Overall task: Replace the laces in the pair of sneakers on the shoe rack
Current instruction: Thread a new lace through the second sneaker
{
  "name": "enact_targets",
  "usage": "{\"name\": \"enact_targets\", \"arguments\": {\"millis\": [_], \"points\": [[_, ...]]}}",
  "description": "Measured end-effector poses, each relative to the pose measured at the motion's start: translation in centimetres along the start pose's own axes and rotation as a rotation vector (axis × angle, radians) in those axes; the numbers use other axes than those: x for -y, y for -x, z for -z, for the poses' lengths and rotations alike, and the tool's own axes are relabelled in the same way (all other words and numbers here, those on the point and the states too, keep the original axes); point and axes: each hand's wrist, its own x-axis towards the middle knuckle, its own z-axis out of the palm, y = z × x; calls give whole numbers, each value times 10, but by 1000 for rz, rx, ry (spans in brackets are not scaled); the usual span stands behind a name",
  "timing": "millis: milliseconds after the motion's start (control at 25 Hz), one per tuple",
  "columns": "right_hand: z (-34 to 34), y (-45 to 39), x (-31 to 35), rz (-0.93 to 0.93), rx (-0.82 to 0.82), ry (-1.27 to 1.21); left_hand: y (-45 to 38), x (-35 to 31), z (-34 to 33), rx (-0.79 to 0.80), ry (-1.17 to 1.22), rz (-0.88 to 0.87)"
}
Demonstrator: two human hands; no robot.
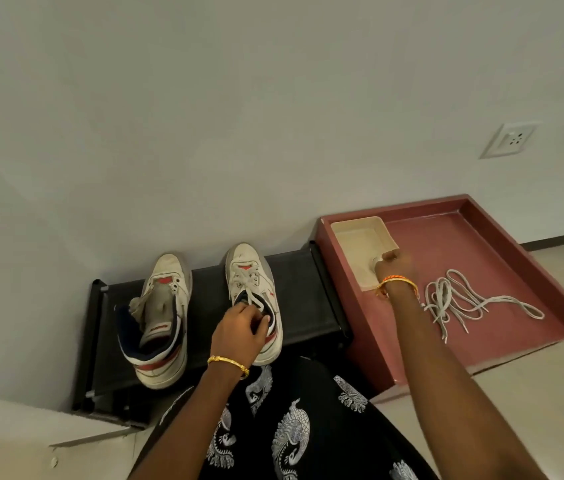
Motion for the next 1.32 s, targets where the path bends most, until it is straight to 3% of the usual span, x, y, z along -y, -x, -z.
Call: {"name": "enact_targets", "arguments": {"millis": [200, 400, 480, 640, 720, 840, 920, 1120, 1320], "points": [[-21, -65, -24, 101, 235, 655, -26, 2, -12, 37, -155, 76], [-42, -86, -40, 157, 176, 787, -32, 5, -21, 42, -126, 71], [-38, -83, -35, 188, 175, 667, -32, 6, -16, 45, -79, 80], [-15, -46, 15, 66, 222, -82, -46, -4, 22, -33, 325, 318], [-5, -2, 50, -82, 490, -465, -55, -20, 47, 15, 560, 360], [-3, 78, 88, -175, 857, -759, -51, -47, 76, 303, 982, 435], [-13, 118, 96, -189, 972, -812, -38, -54, 85, 376, 1140, 487], [-50, 179, 103, -151, 992, -723, 0, -19, 118, 205, 1172, 577], [-81, 205, 99, -15, 1044, -401, -2, 16, 129, 292, 1367, 703]]}}
